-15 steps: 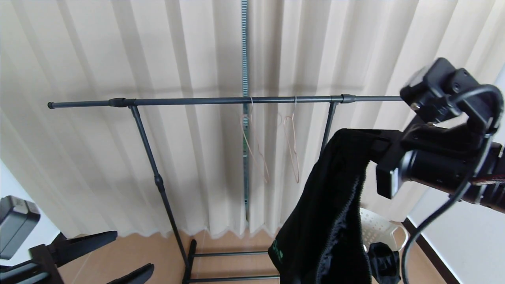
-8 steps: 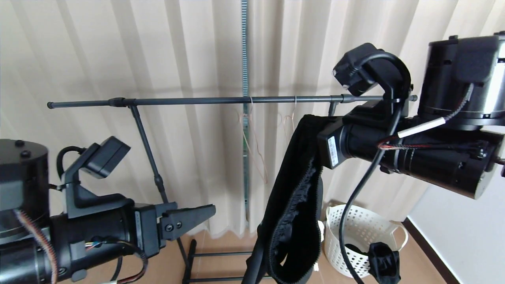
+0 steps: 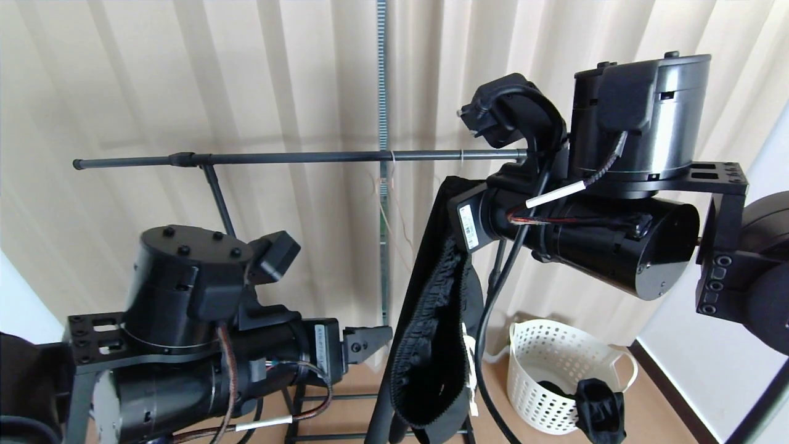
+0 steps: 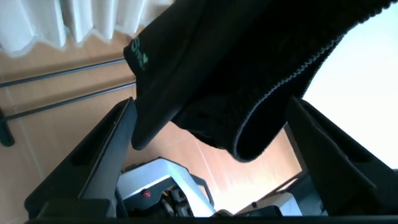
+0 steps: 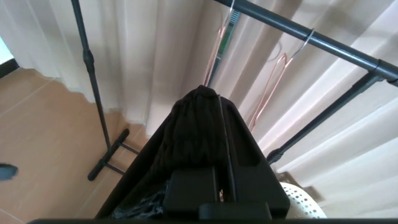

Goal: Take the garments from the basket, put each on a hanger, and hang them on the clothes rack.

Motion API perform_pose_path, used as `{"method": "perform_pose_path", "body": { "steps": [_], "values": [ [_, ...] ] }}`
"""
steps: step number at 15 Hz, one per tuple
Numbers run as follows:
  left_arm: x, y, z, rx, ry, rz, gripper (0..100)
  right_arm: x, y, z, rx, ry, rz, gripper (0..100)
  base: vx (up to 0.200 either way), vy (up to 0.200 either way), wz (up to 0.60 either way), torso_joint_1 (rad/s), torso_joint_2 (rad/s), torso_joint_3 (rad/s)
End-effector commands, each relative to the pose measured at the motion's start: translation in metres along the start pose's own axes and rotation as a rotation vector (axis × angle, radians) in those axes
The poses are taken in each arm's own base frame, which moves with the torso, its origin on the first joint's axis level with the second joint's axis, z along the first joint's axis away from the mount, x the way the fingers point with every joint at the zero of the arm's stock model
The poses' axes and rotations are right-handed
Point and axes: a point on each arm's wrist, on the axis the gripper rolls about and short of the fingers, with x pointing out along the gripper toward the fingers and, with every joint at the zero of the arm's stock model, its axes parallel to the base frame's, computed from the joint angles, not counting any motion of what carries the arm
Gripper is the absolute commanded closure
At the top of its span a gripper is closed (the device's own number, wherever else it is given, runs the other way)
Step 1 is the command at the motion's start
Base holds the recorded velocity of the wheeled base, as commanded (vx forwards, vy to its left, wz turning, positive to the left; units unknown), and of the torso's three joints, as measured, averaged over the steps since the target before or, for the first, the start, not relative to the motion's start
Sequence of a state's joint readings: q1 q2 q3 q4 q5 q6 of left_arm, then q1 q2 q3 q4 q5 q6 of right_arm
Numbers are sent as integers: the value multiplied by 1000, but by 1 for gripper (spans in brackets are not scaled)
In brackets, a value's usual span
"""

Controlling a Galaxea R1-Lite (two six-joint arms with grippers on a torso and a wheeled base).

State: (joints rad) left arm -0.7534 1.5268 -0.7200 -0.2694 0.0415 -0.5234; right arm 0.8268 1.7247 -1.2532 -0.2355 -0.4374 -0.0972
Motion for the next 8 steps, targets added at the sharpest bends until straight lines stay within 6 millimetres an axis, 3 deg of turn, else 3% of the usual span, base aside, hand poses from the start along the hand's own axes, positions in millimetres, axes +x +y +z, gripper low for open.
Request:
{"method": "perform_pose_path", "body": {
  "steps": [1,3,8],
  "values": [
    [22,-10,-12,28,53,19,0,3,5,-1,-4,5,-4,100,0,0,0,0,0,0],
    [32,-14,-19,41,72,47,0,3,5,-1,-6,7,-24,100,0,0,0,0,0,0],
    [35,-15,-25,50,86,56,0,1,4,1,-2,-1,-29,100,0,0,0,0,0,0]
  ]
}}
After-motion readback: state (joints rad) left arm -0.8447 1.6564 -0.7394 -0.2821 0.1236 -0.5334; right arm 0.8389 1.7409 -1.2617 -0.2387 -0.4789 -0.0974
